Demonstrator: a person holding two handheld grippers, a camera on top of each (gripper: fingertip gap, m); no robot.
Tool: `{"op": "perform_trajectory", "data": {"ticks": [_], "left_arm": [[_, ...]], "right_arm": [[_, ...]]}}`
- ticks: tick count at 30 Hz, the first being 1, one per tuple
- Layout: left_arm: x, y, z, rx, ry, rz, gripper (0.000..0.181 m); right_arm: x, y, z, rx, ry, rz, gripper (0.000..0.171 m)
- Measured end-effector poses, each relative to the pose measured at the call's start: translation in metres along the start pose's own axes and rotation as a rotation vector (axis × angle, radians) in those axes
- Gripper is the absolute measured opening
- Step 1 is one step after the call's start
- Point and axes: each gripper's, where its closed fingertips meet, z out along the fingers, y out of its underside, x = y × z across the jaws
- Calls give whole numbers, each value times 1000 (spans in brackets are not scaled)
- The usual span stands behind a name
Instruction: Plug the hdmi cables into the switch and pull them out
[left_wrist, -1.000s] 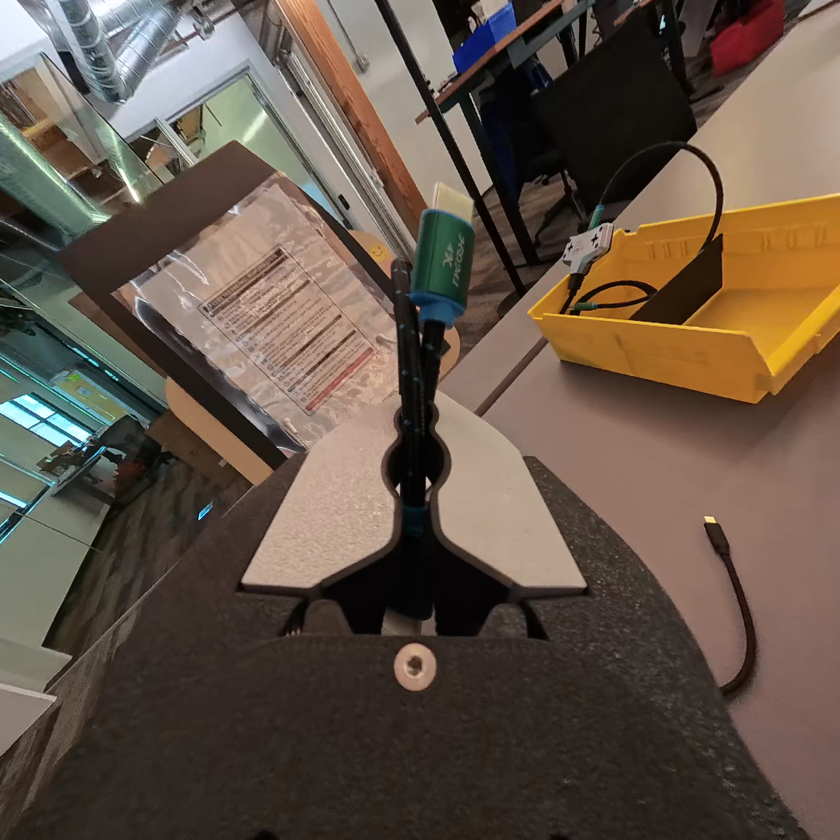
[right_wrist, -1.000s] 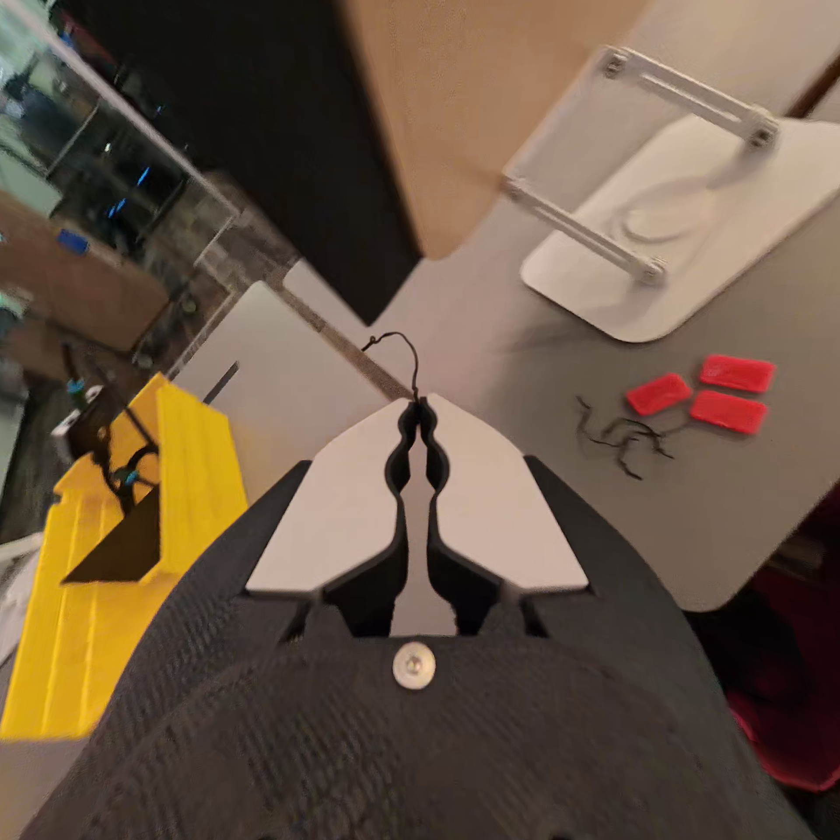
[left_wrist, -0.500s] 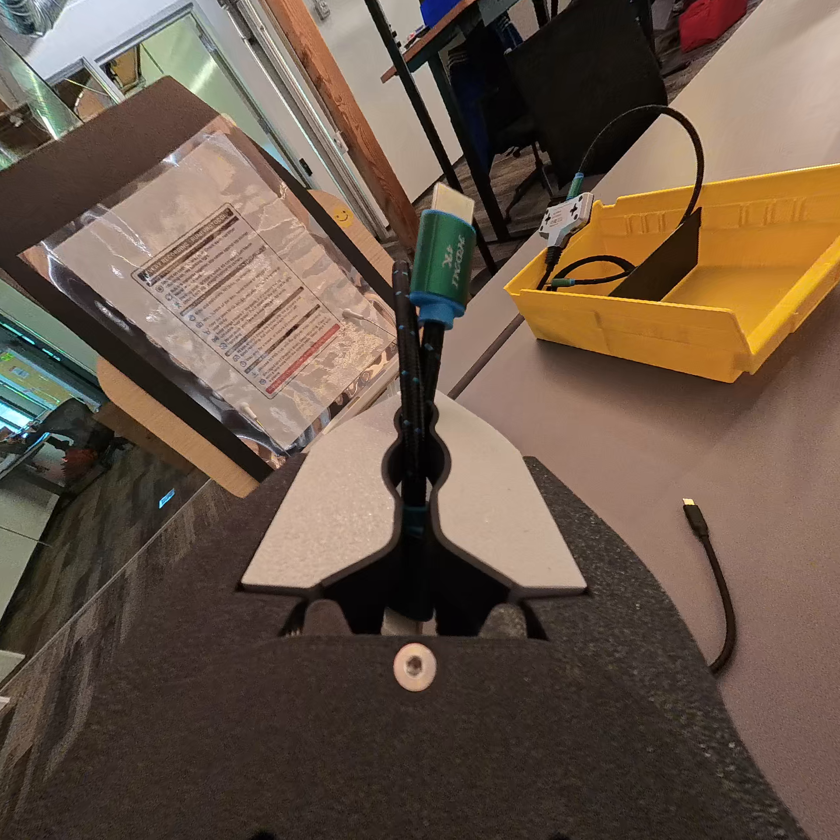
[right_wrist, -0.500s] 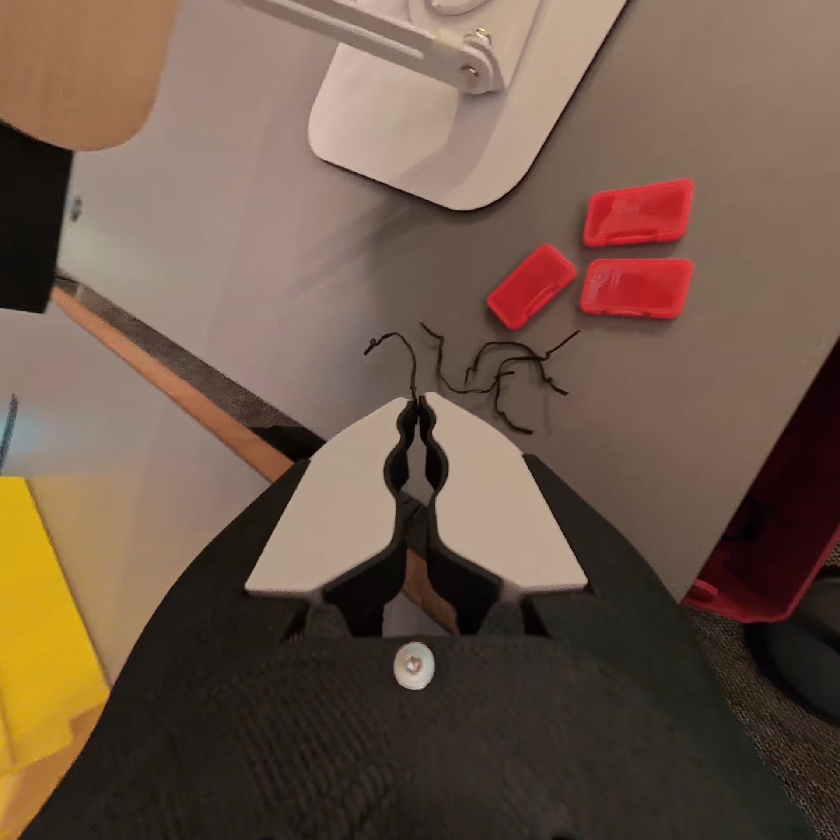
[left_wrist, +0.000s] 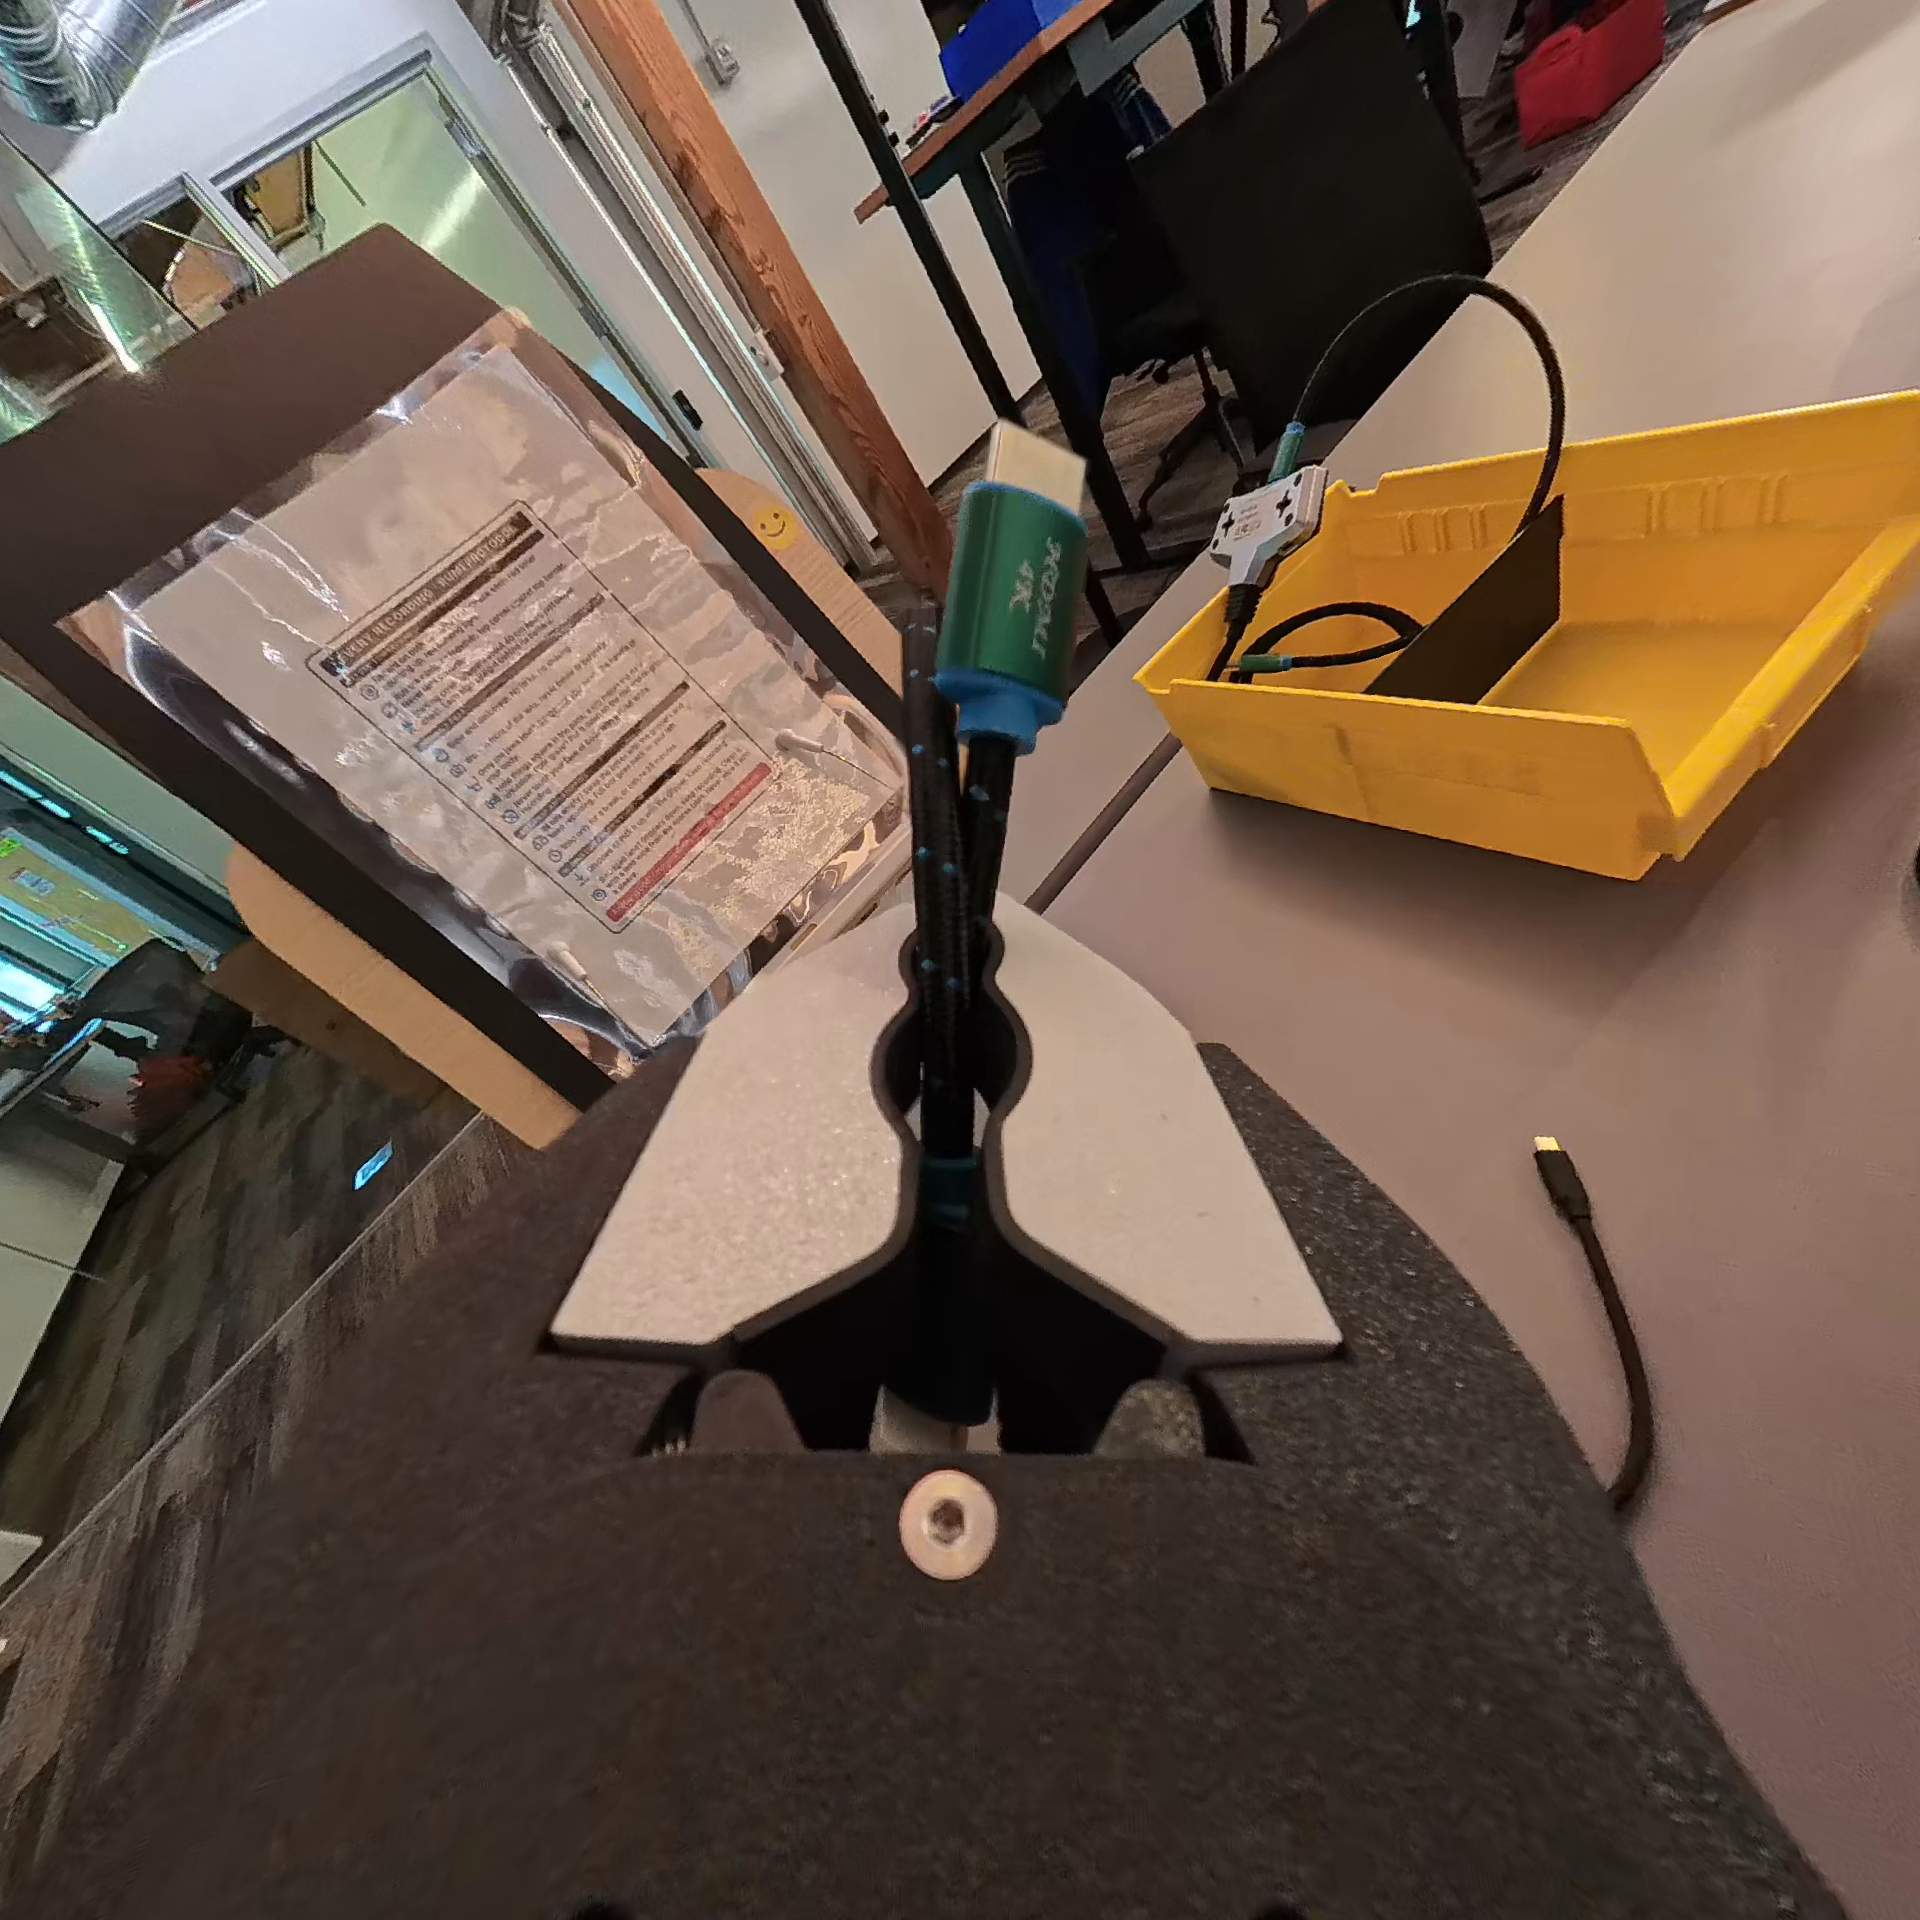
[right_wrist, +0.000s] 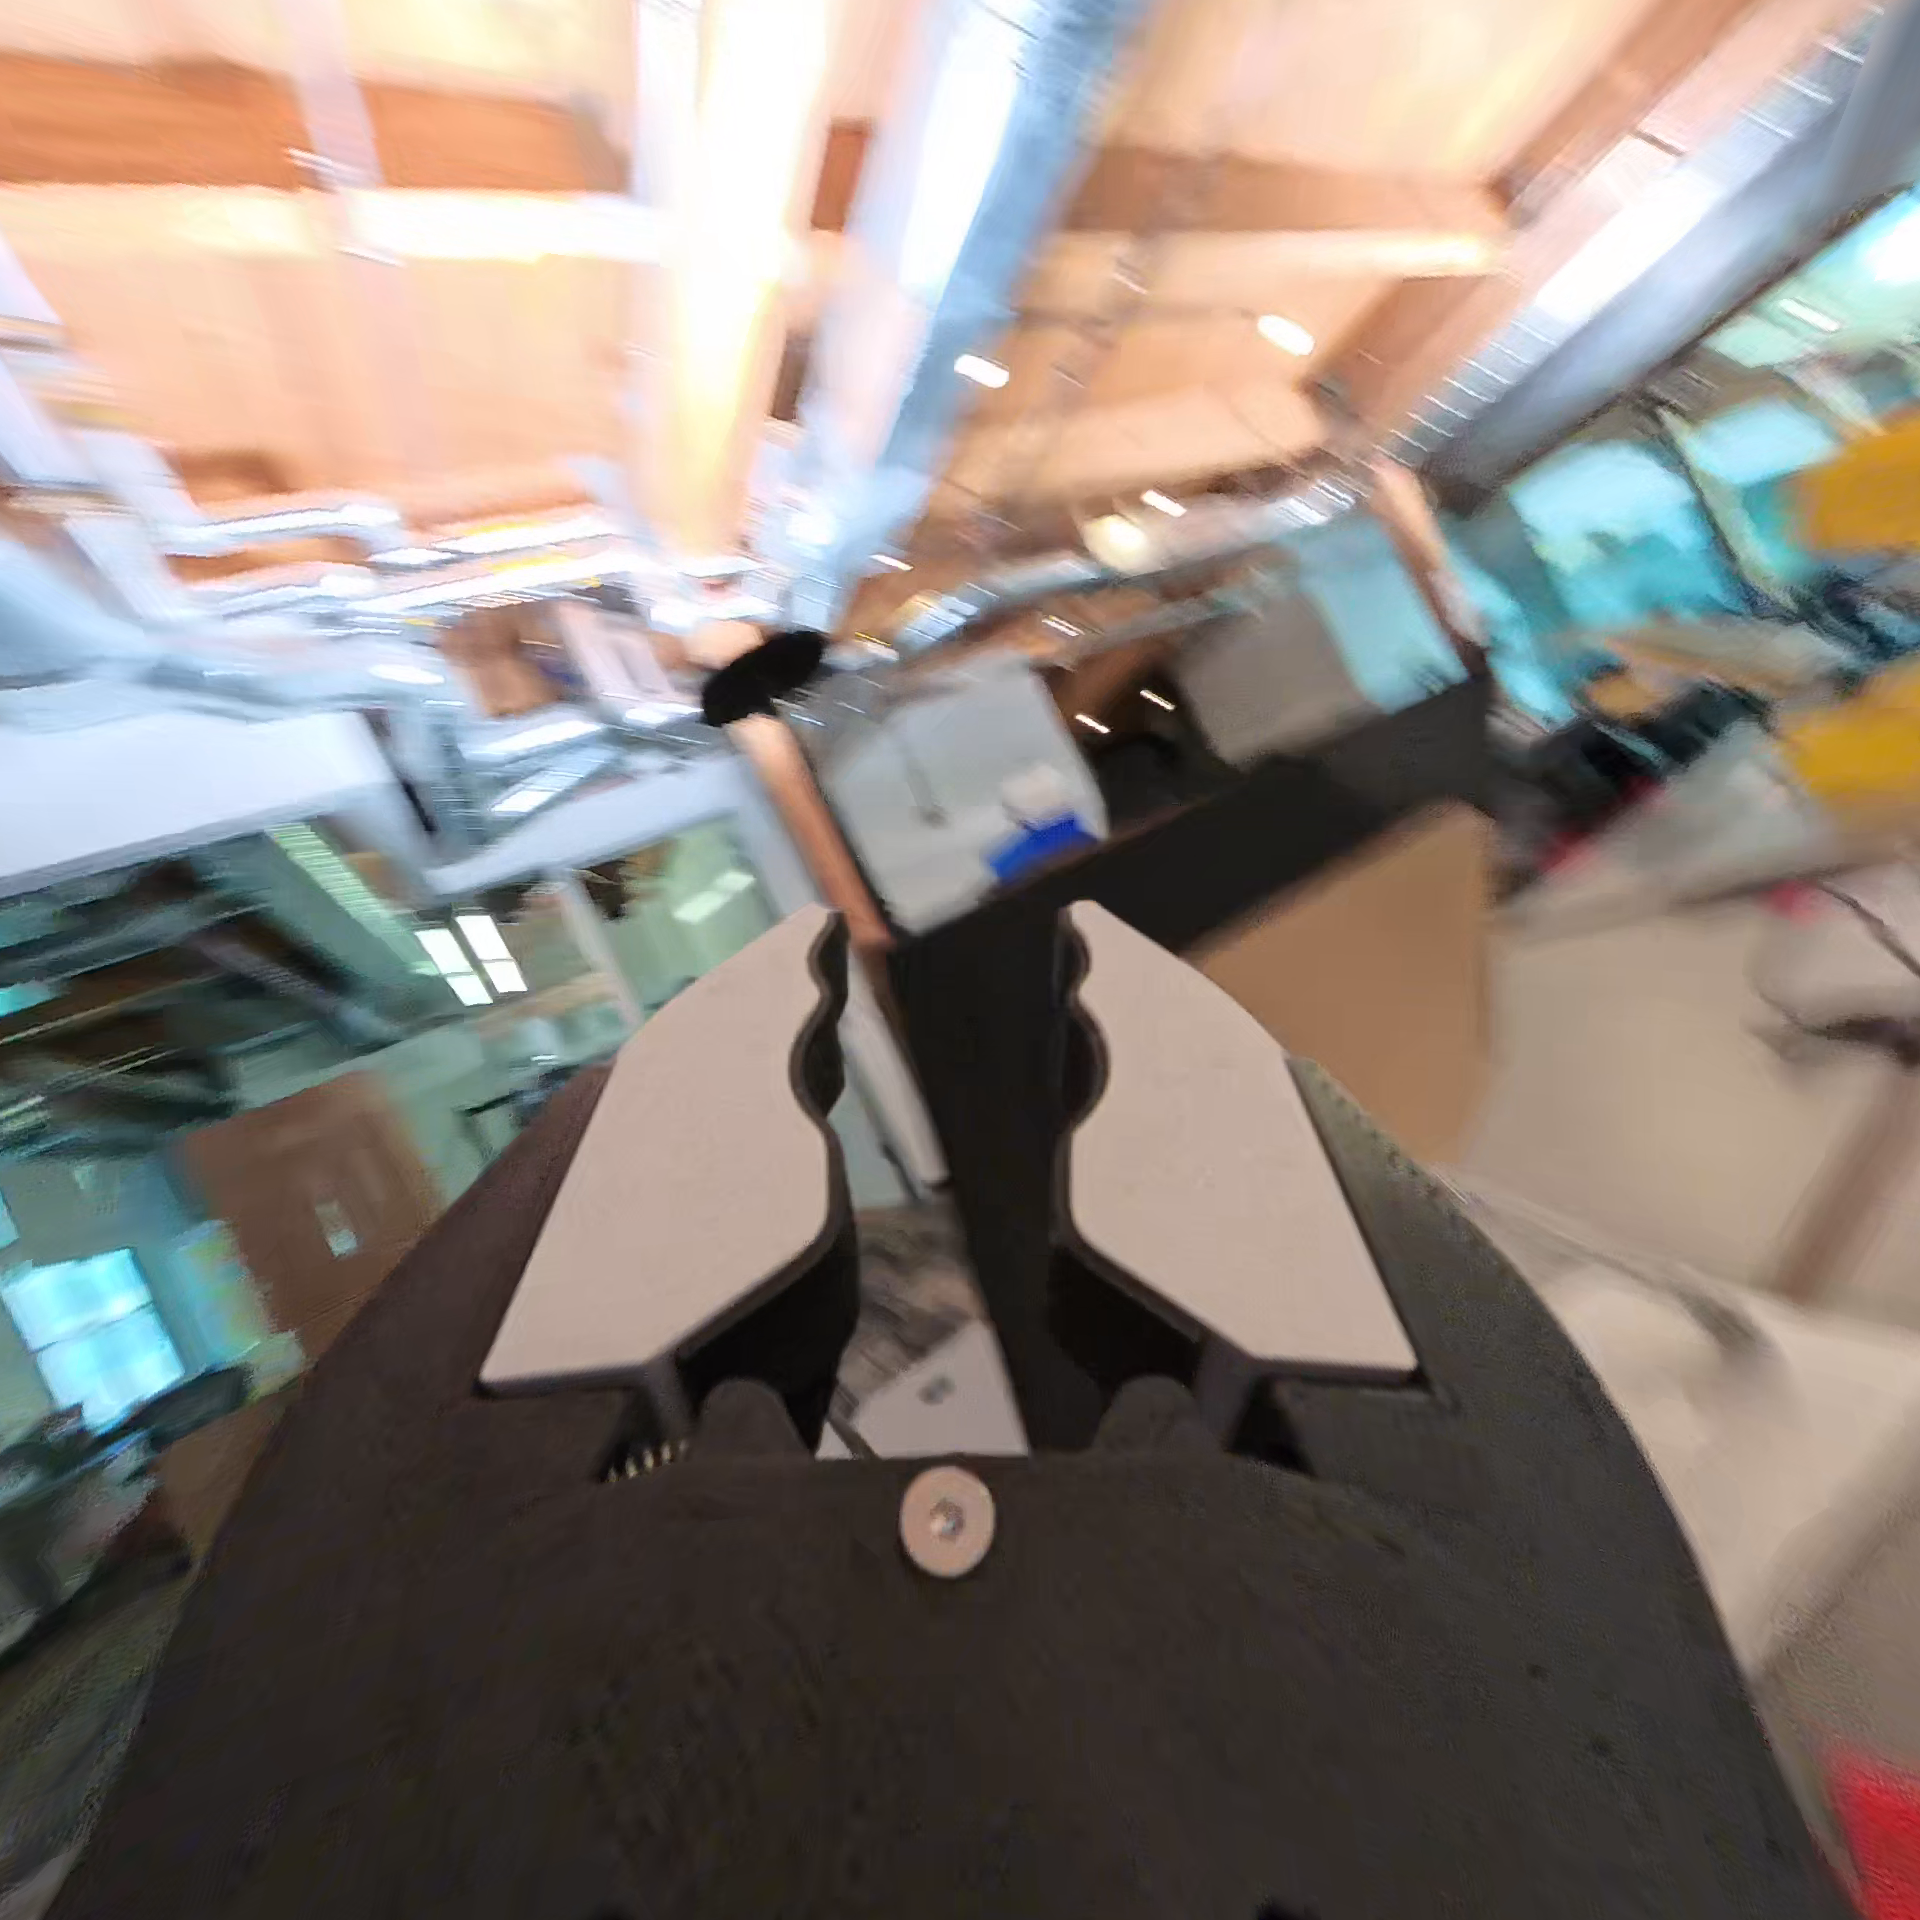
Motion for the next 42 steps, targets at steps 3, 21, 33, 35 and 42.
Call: {"op": "perform_trajectory", "data": {"ticks": [3, 21, 33, 35, 42], "left_arm": [[5, 0, 1, 12, 65, -58, 4], [45, 11, 4, -52, 318, -150, 4], [91, 20, -14, -91, 677, -112, 19], [83, 34, -7, -148, 618, -71, 26], [51, 50, 3, -202, 494, -112, 42]], "right_arm": [[-92, -33, -7, 154, -315, -49, 38], [-501, 108, -190, -20, -1660, -385, 41], [-540, 254, -253, -592, -1916, -324, 2], [-541, 263, -240, -627, -1848, -295, 3], [-536, 299, -209, -688, -1659, -379, 2]]}}
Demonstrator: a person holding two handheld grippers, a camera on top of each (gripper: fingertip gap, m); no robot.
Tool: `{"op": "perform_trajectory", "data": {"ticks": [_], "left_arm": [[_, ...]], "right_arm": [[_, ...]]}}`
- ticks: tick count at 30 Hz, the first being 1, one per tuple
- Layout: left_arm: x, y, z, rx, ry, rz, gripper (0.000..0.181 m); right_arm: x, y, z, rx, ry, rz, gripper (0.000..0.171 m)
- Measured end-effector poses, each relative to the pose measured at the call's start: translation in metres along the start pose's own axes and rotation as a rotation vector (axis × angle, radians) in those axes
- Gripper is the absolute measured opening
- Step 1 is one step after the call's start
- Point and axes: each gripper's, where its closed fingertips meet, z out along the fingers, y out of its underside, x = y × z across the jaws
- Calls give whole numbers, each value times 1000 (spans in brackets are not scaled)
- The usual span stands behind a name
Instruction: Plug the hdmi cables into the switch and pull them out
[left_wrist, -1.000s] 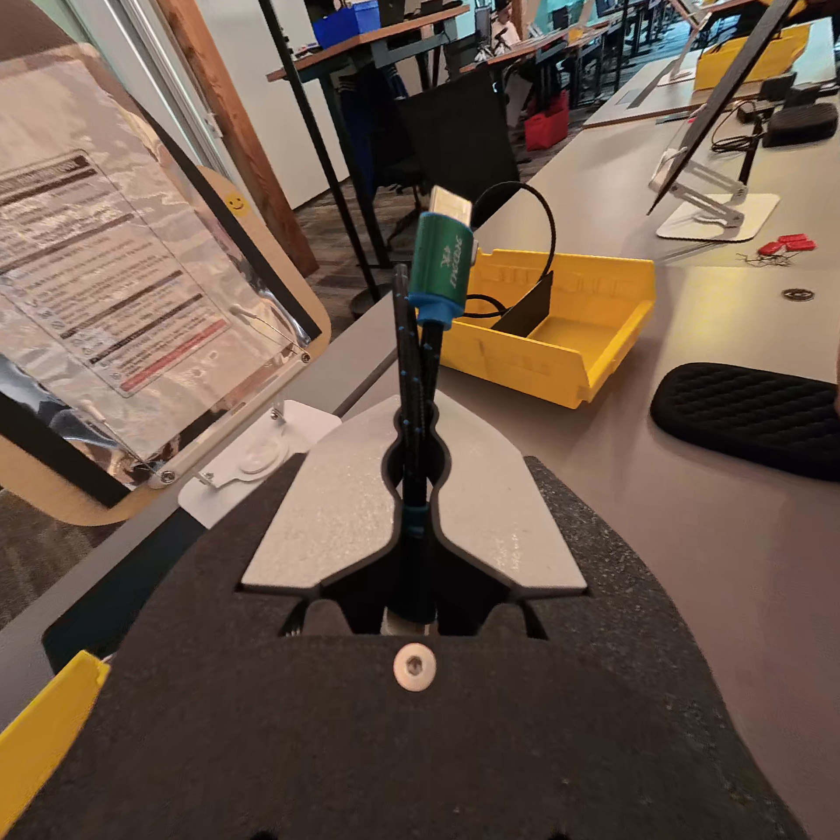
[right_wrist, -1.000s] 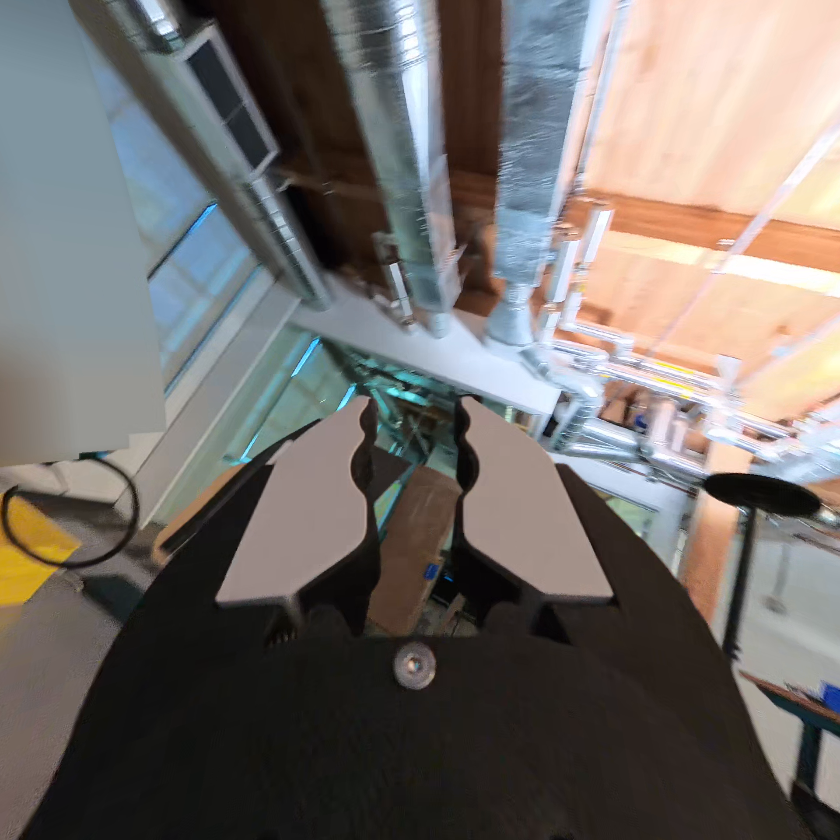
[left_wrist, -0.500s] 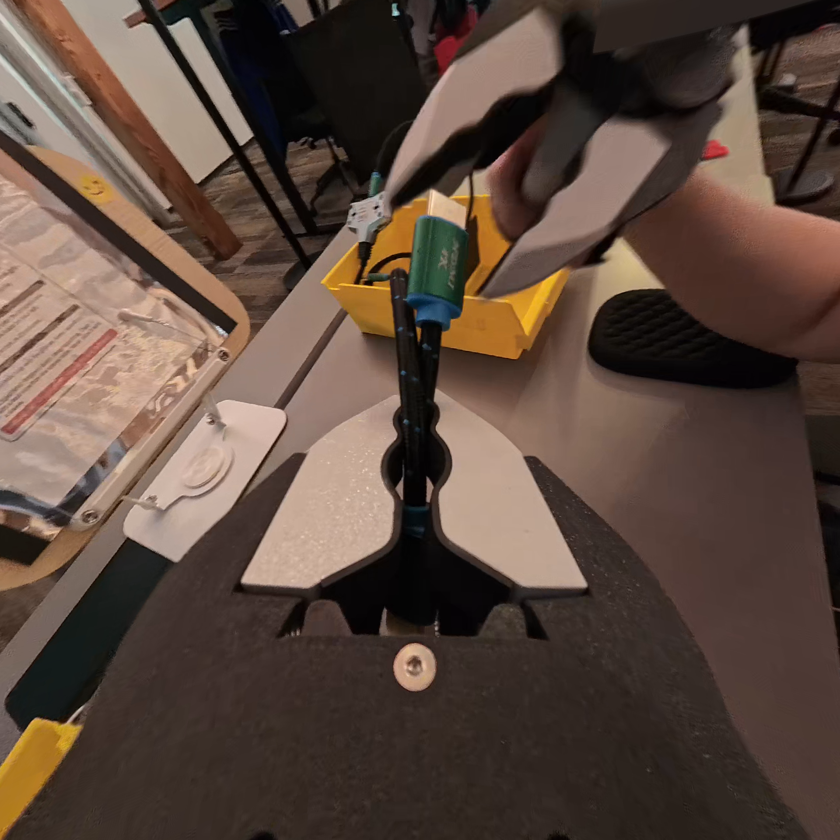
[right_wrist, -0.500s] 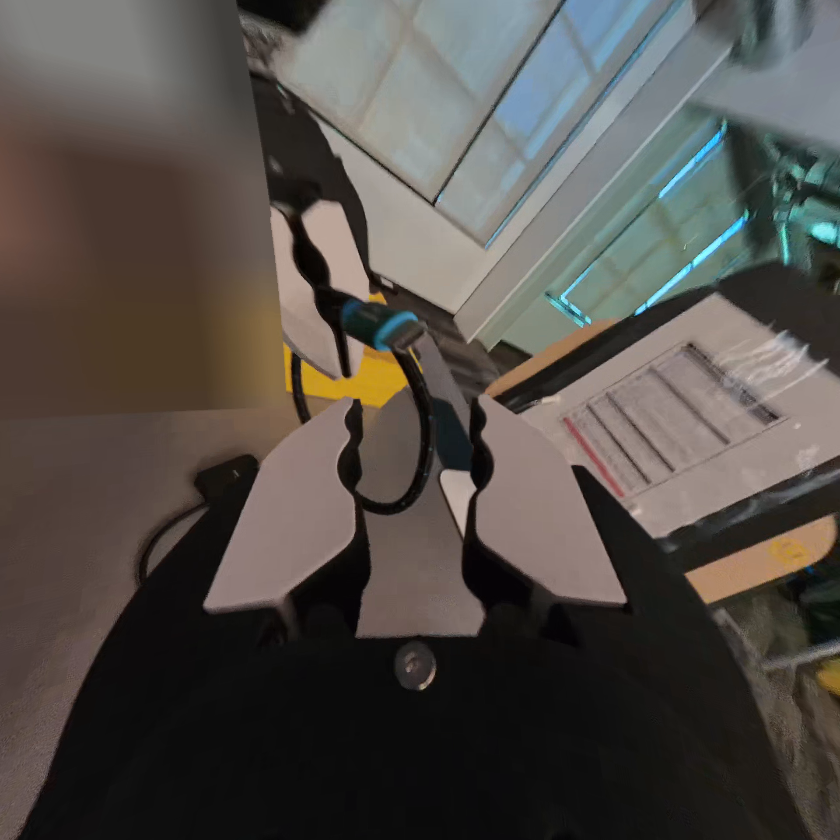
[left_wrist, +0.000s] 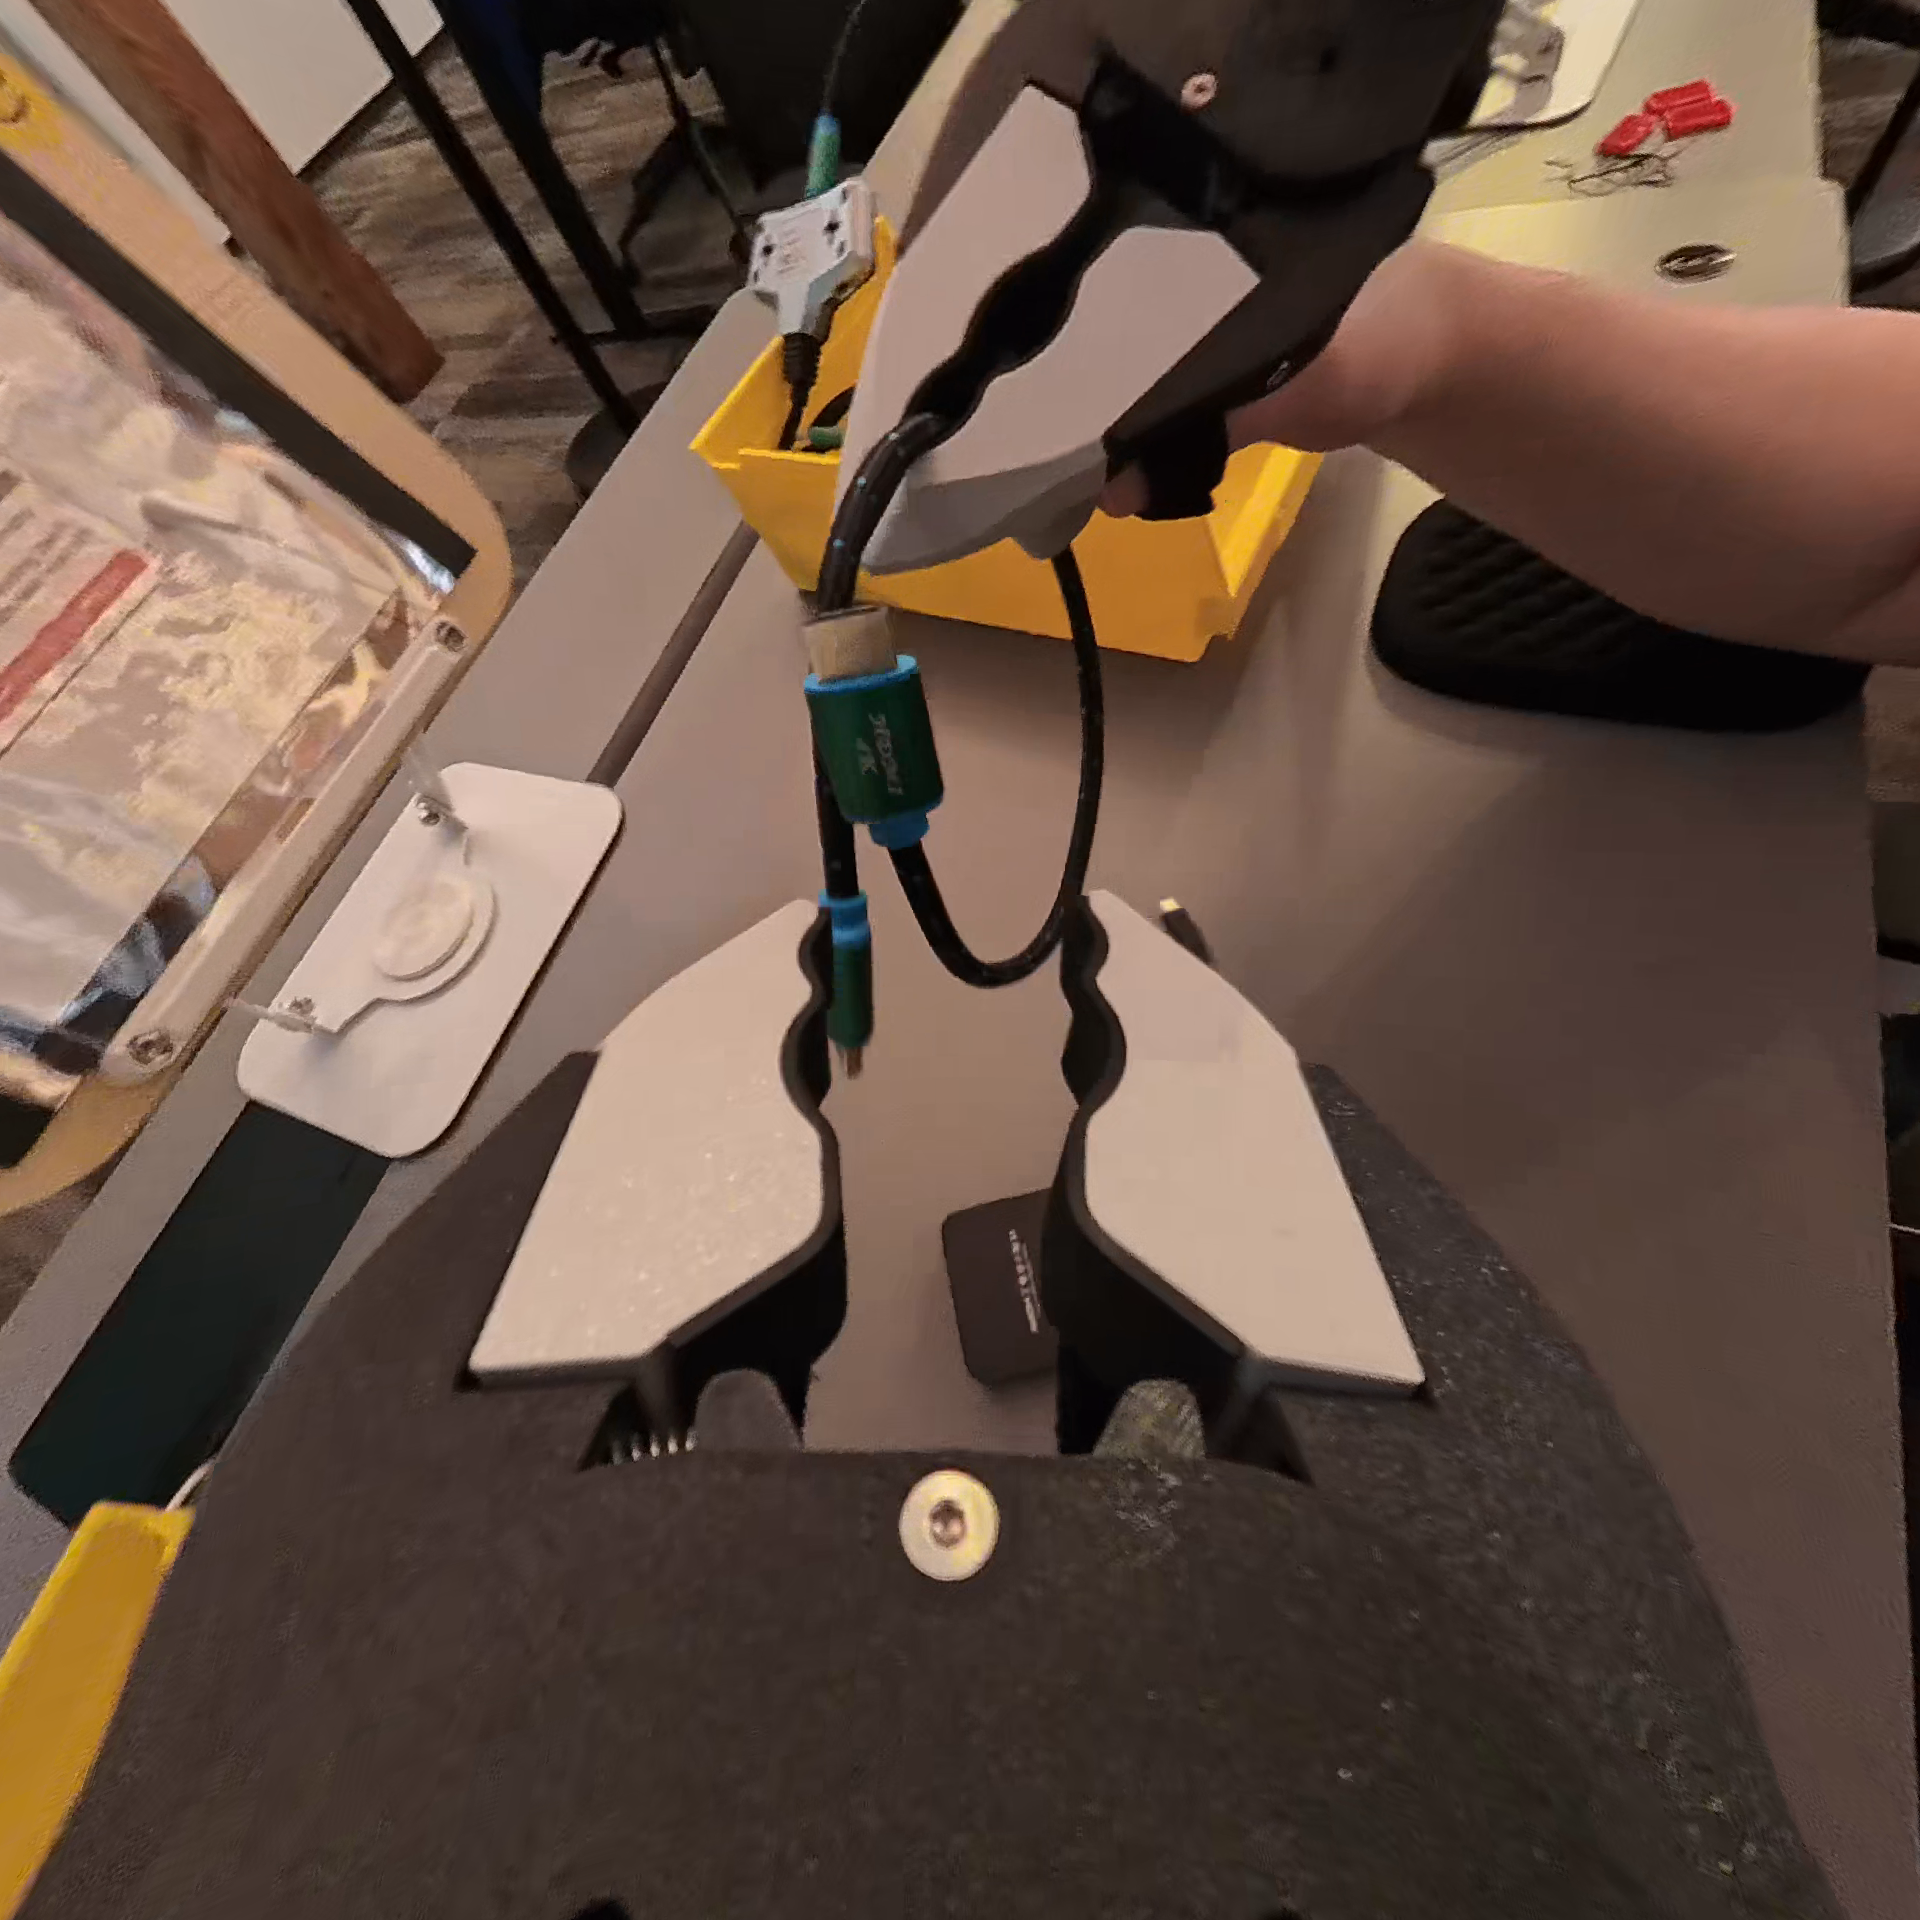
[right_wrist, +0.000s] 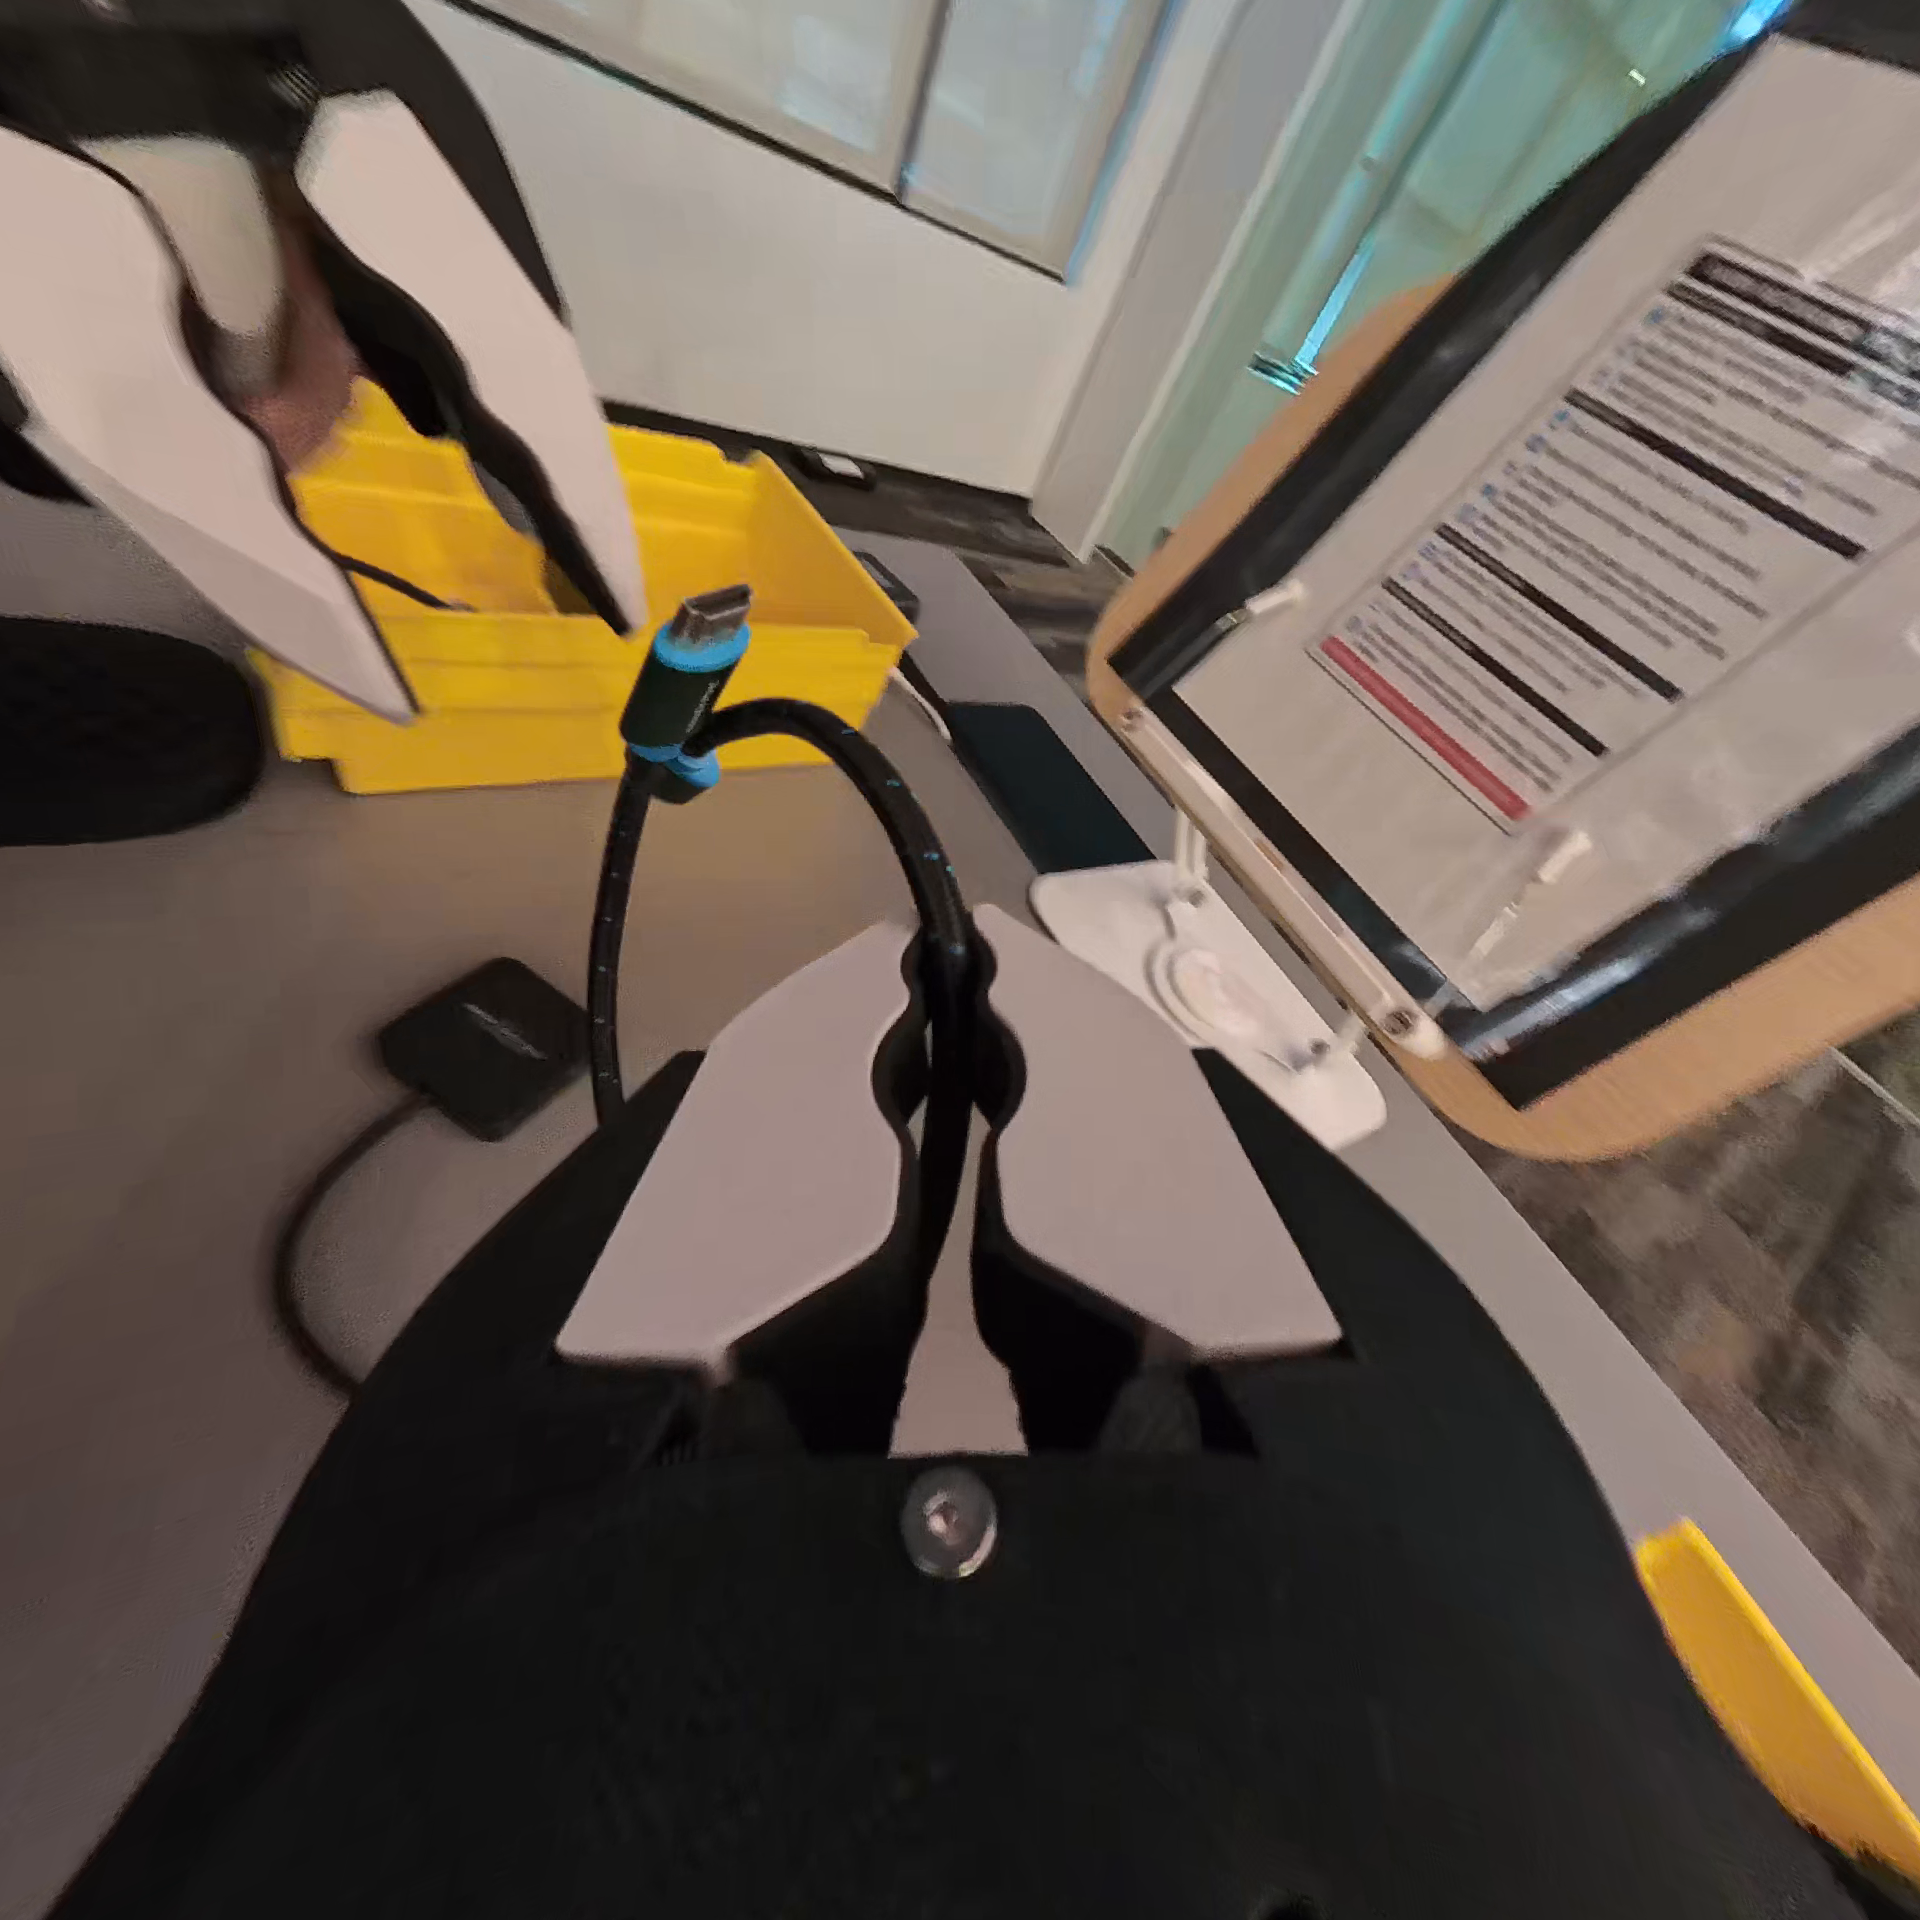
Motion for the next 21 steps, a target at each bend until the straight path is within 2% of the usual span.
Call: {"op": "perform_trajectory", "data": {"ticks": [5, 9, 12, 18, 21], "left_arm": [[-20, 30, -1, -160, -99, -26, 39], [-13, 41, 14, -219, -62, -36, 35], [-7, 47, 26, -244, -4, -116, 26], [-20, 69, 42, -343, -69, -188, 26], [-24, 66, 49, -322, -100, -164, 26]], "right_arm": [[31, 33, 7, -207, 279, -177, 2], [15, 34, 20, -214, 256, -173, 1], [5, 30, 24, -179, 222, -145, 2], [1, 10, 18, -120, 259, -147, 1], [-4, -1, 14, -71, 244, -109, 1]]}}
